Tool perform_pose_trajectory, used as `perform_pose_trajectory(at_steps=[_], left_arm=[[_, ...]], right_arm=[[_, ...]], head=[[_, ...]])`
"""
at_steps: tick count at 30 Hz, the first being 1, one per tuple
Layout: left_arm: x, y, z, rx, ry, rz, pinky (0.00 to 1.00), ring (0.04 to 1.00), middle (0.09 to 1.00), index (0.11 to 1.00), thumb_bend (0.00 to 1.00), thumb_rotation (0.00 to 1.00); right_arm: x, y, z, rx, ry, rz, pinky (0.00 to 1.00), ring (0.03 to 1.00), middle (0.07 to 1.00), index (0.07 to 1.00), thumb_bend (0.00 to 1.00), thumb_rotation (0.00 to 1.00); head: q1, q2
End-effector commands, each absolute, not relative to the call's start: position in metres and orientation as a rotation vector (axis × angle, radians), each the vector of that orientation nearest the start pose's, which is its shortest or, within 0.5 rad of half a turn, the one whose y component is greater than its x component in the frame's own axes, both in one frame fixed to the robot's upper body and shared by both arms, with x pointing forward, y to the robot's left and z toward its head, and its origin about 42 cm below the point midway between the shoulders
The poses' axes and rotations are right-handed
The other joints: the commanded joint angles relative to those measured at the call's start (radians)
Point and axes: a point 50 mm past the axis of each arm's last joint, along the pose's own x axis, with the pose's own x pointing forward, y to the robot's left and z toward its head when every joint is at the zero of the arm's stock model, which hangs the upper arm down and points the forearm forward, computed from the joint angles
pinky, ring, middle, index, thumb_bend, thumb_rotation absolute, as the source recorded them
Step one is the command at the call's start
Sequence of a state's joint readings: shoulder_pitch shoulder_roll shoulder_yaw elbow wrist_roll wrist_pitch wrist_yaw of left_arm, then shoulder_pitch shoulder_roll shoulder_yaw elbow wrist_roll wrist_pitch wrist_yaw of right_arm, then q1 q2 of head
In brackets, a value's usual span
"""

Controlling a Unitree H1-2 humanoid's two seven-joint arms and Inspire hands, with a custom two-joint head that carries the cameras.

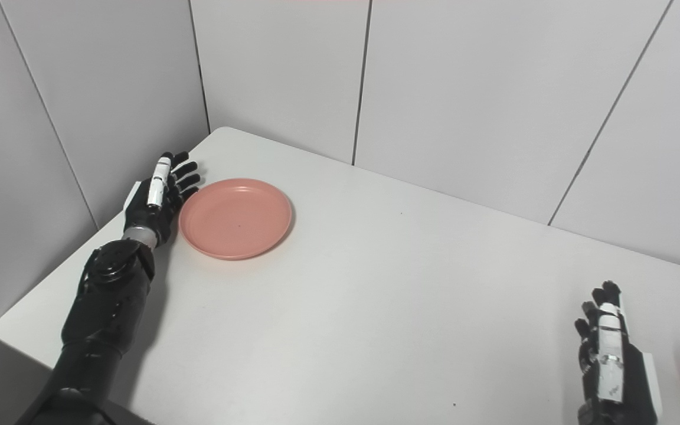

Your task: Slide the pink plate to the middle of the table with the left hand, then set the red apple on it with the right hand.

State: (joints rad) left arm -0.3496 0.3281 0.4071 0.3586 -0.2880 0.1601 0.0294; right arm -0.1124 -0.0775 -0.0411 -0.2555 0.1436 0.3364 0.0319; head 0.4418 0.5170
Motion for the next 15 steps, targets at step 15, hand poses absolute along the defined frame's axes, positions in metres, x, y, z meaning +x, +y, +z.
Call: perform_pose_trajectory(at_steps=[15], left_arm=[[0.383, 0.405, 0.163, -0.112, 0.005, 0.382, 0.84, 0.854, 0.862, 0.843, 0.35, 1.0]], right_arm=[[0.316, -0.229, 0.193, 0.055, -0.109, 0.081, 1.0, 1.0, 1.0, 1.0, 0.05, 1.0]], head=[[-0.006, 0.007]])
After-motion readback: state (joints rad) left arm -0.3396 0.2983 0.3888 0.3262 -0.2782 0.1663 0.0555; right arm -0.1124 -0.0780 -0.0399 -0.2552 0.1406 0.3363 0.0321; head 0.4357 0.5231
